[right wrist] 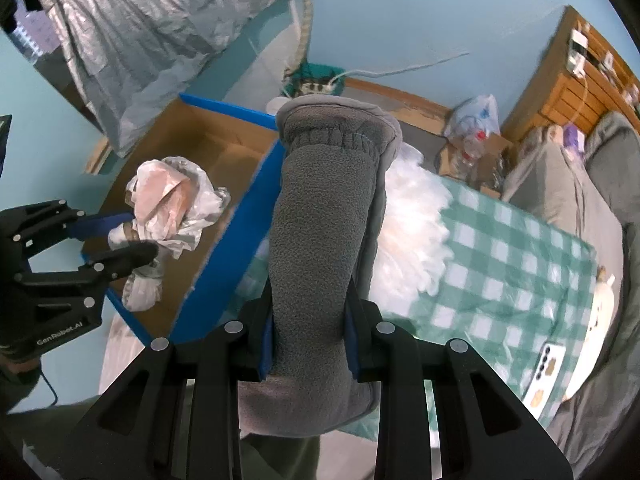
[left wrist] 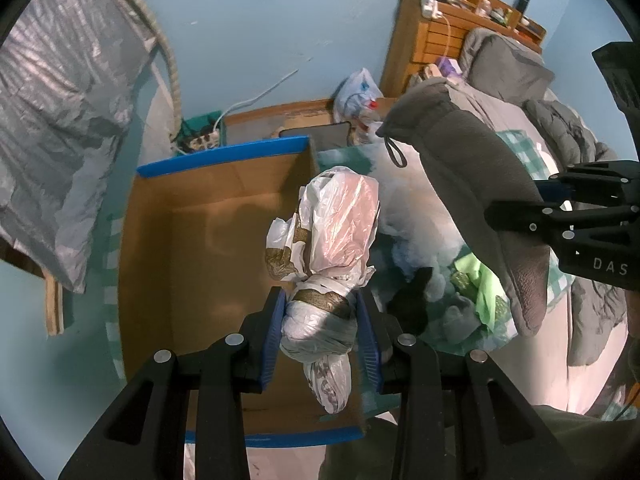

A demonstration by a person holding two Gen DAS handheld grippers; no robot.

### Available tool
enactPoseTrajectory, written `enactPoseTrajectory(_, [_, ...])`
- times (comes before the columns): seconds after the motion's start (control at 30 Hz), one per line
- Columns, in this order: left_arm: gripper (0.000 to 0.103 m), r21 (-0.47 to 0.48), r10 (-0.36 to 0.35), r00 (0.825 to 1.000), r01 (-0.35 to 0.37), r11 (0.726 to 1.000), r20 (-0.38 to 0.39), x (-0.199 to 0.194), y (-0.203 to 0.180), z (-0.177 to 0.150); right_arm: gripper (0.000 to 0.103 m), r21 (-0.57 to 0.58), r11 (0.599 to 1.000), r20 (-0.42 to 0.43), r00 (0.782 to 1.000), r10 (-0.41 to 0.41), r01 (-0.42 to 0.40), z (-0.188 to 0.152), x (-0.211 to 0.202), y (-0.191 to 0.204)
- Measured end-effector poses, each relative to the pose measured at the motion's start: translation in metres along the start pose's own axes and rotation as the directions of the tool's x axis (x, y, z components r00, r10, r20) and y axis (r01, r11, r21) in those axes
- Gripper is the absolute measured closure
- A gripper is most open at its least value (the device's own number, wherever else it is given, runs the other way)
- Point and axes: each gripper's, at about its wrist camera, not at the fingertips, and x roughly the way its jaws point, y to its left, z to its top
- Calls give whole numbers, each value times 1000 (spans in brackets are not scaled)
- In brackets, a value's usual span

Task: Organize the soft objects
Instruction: 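Carry the grey sock and white sock bundle over the cardboard box with both grippers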

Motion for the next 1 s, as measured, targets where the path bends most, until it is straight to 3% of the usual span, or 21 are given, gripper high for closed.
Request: enactPoseTrajectory(1.0, [67, -174, 95, 995, -101, 980, -44, 13, 116, -36, 77, -207, 974, -57, 995, 78, -88, 78, 62, 135])
